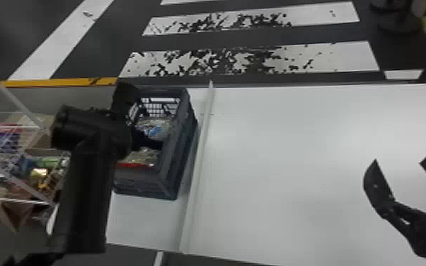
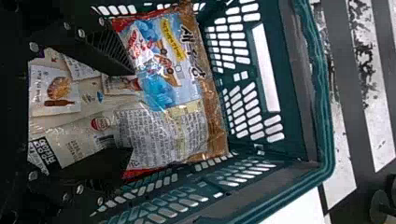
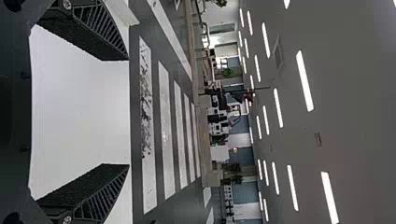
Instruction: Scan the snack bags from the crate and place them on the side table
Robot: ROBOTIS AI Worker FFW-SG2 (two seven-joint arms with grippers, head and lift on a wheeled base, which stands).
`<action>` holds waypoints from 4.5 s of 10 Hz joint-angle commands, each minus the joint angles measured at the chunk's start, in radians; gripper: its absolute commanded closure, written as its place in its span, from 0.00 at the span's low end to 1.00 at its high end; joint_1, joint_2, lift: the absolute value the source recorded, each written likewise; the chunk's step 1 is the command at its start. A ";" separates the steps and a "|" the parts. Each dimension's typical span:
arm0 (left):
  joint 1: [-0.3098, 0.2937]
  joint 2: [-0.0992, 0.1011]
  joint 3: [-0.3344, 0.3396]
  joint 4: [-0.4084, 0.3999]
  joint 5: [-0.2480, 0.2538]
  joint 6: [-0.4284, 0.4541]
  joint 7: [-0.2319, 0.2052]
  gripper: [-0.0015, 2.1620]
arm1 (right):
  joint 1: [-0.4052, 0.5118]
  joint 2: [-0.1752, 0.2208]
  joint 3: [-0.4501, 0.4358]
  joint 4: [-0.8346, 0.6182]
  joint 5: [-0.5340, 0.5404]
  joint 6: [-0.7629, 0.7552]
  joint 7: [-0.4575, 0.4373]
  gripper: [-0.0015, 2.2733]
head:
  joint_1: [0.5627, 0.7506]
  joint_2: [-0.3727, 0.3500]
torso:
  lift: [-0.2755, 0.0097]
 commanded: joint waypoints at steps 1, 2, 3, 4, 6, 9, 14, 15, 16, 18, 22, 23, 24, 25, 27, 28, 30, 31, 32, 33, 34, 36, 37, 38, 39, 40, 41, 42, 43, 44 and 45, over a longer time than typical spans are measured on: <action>0.002 -0.007 0.008 0.014 0.004 0.008 0.060 0.99 | -0.001 -0.001 -0.002 0.000 0.000 0.008 0.000 0.03 | 0.70 0.80 | 0.64; 0.014 -0.008 0.018 0.008 0.010 0.005 0.072 0.99 | -0.003 -0.001 -0.002 0.000 -0.002 0.011 0.000 0.03 | 0.70 0.81 | 0.64; 0.031 -0.007 0.041 -0.023 0.036 0.005 0.072 0.99 | -0.003 -0.001 -0.002 0.001 -0.002 0.014 0.000 0.03 | 0.70 0.83 | 0.64; 0.043 -0.008 0.073 -0.069 0.064 0.005 0.060 0.99 | -0.003 -0.001 0.000 0.001 -0.002 0.014 0.000 0.03 | 0.70 0.83 | 0.64; 0.053 -0.001 0.111 -0.121 0.107 0.005 0.001 0.99 | -0.003 -0.001 0.003 0.001 -0.002 0.017 -0.002 0.03 | 0.70 0.83 | 0.64; 0.063 0.022 0.176 -0.195 0.169 0.005 -0.121 0.99 | -0.003 0.000 0.005 0.001 -0.005 0.032 -0.002 0.03 | 0.70 0.81 | 0.64; 0.103 0.058 0.274 -0.293 0.308 0.091 -0.213 0.99 | -0.003 0.002 0.018 -0.003 -0.002 0.041 -0.003 0.03 | 0.70 0.84 | 0.64; 0.116 0.059 0.291 -0.356 0.337 0.131 -0.213 0.99 | -0.003 0.002 0.020 -0.006 0.000 0.047 -0.003 0.03 | 0.70 0.85 | 0.64; 0.126 0.059 0.308 -0.422 0.364 0.186 -0.213 0.99 | -0.003 0.002 0.020 -0.008 0.000 0.047 -0.003 0.03 | 0.70 0.85 | 0.64; 0.146 0.053 0.321 -0.572 0.398 0.278 -0.209 0.99 | -0.003 0.002 0.020 -0.010 0.000 0.050 -0.003 0.03 | 0.70 0.85 | 0.64; 0.224 -0.067 0.180 -0.850 0.410 0.453 -0.049 0.99 | -0.003 0.003 0.021 -0.010 0.002 0.047 -0.003 0.03 | 0.70 0.77 | 0.64; 0.238 -0.122 0.105 -0.898 0.404 0.493 0.021 0.99 | -0.003 0.003 0.020 -0.010 0.002 0.047 -0.003 0.03 | 0.70 0.74 | 0.64; 0.251 -0.179 0.018 -0.917 0.380 0.508 0.078 0.99 | -0.003 0.003 0.015 -0.008 0.002 0.047 -0.003 0.03 | 0.70 0.69 | 0.64; 0.257 -0.218 -0.065 -0.917 0.361 0.508 0.132 0.99 | -0.003 0.002 0.011 -0.008 0.002 0.047 -0.003 0.03 | 0.70 0.61 | 0.64; 0.263 -0.218 -0.228 -0.884 0.315 0.508 0.251 0.99 | -0.003 0.002 0.006 -0.008 0.000 0.044 -0.003 0.03 | 0.70 0.46 | 0.64; 0.264 -0.218 -0.289 -0.841 0.308 0.505 0.304 0.99 | -0.001 0.002 0.003 -0.008 -0.003 0.044 -0.003 0.03 | 0.70 0.42 | 0.64; 0.277 -0.218 -0.390 -0.729 0.346 0.438 0.416 0.99 | -0.001 0.002 -0.002 -0.006 -0.006 0.041 -0.003 0.03 | 0.70 0.36 | 0.64; 0.287 -0.218 -0.432 -0.674 0.367 0.370 0.455 0.99 | -0.003 0.002 -0.003 -0.006 -0.006 0.041 -0.003 0.03 | 0.70 0.32 | 0.64; 0.306 -0.218 -0.459 -0.631 0.412 0.278 0.506 0.99 | -0.003 0.002 -0.005 -0.005 -0.008 0.041 -0.003 0.03 | 0.70 0.28 | 0.64; 0.324 -0.218 -0.486 -0.594 0.459 0.195 0.561 0.99 | -0.003 0.002 -0.008 -0.002 -0.008 0.041 -0.003 0.03 | 0.70 0.25 | 0.64; 0.336 -0.218 -0.507 -0.566 0.499 0.125 0.595 0.99 | -0.003 0.002 -0.008 -0.002 -0.008 0.041 -0.003 0.03 | 0.70 0.21 | 0.64; 0.349 -0.218 -0.527 -0.531 0.541 0.070 0.618 0.93 | -0.003 0.002 -0.008 0.001 -0.008 0.041 -0.003 0.03 | 0.70 0.13 | 0.64; 0.350 -0.218 -0.530 -0.523 0.542 0.048 0.615 0.63 | -0.003 0.002 -0.008 0.000 -0.008 0.041 -0.002 0.03 | 0.70 0.11 | 0.64; 0.352 -0.218 -0.532 -0.517 0.548 0.042 0.616 0.01 | -0.003 0.000 -0.006 0.000 -0.008 0.041 -0.002 0.03 | 0.70 0.09 | 0.64; 0.356 -0.218 -0.533 -0.514 0.553 0.039 0.624 0.00 | -0.001 0.000 -0.006 0.000 -0.008 0.041 -0.002 0.03 | 0.70 0.09 | 0.64; 0.359 -0.218 -0.532 -0.516 0.565 0.036 0.638 0.01 | 0.000 0.000 -0.006 0.000 -0.009 0.041 -0.002 0.03 | 0.70 0.08 | 0.64; 0.364 -0.218 -0.529 -0.522 0.570 0.033 0.641 0.01 | 0.003 0.000 -0.008 -0.002 -0.009 0.038 -0.002 0.03 | 0.70 0.08 | 0.64; 0.369 -0.218 -0.525 -0.526 0.571 0.033 0.641 0.01 | 0.005 0.000 -0.008 -0.002 -0.009 0.038 -0.002 0.03 | 0.70 0.08 | 0.64; 0.379 -0.218 -0.519 -0.545 0.571 0.033 0.643 0.01 | 0.006 -0.001 -0.008 -0.002 -0.009 0.038 -0.002 0.03 | 0.70 0.08 | 0.64; 0.392 -0.218 -0.510 -0.586 0.571 0.030 0.646 0.01 | 0.008 -0.001 -0.008 -0.003 -0.009 0.038 -0.002 0.03 | 0.70 0.08 | 0.64; 0.412 -0.218 -0.484 -0.637 0.571 0.017 0.656 0.01 | 0.008 -0.001 -0.008 -0.003 -0.009 0.038 -0.002 0.03 | 0.70 0.09 | 0.64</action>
